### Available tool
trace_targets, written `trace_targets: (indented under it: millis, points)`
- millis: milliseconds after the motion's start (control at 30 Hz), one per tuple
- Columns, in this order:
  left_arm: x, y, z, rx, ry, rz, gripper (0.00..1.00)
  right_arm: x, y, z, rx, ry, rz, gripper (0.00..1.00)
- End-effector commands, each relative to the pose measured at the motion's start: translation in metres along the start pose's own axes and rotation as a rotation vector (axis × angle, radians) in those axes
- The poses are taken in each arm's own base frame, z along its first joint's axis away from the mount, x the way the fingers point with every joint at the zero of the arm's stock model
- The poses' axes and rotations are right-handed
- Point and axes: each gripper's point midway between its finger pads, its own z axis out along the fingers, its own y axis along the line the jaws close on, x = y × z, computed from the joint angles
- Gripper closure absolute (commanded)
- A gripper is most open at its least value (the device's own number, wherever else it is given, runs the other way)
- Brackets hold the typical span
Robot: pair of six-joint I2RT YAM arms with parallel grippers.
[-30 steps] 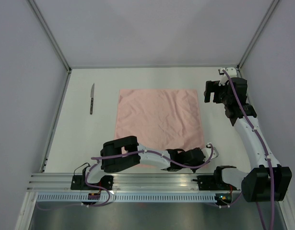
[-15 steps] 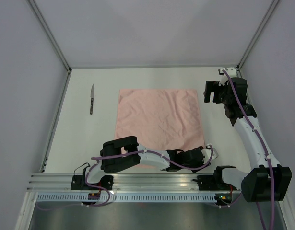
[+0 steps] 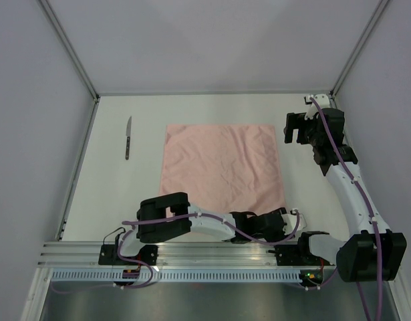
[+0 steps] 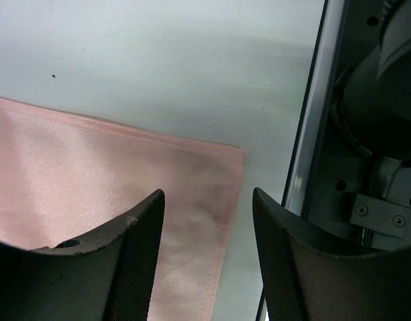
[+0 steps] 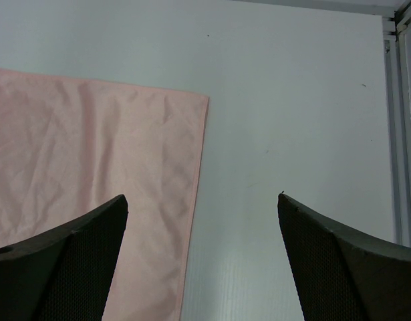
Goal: Fold the napkin, place the utensils inside, and roll it up
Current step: Fold the napkin
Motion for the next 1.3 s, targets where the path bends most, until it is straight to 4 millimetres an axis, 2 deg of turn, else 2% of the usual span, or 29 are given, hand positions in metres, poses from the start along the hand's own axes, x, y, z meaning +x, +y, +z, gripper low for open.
trace_targets:
  millis: [0,400,600,800,900,1167,1200,1267]
  points:
    - [-0.024,-0.002,-0.006,0.008,-0.052,0.061,0.39,-0.007,0.002,0.000,-0.008,-0.024,-0.007,0.02]
    - [0.003,0.003,0.015,-0.053,-0.002,0.112,0.35,-0.008,0.002,-0.001,-0.009,-0.026,-0.008,0.02]
    - [0.012,0.007,0.016,-0.074,0.018,0.120,0.39,-0.008,0.003,-0.001,-0.012,-0.026,-0.007,0.02]
    - [0.019,0.011,0.018,-0.101,0.033,0.124,0.53,-0.007,0.003,0.000,-0.014,-0.024,-0.005,0.02]
    - [0.020,0.014,0.018,-0.115,0.036,0.126,0.65,-0.007,0.003,0.000,-0.014,-0.023,-0.007,0.02]
    - [0.013,0.015,0.016,-0.120,0.024,0.130,0.81,-0.007,0.003,0.000,-0.014,-0.023,-0.004,0.02]
    - [0.012,0.015,0.015,-0.120,0.021,0.128,0.88,-0.006,0.003,0.000,-0.014,-0.021,-0.004,0.02]
    - [0.008,0.015,0.014,-0.120,0.013,0.126,0.90,-0.007,0.003,0.000,-0.014,-0.024,-0.005,0.02]
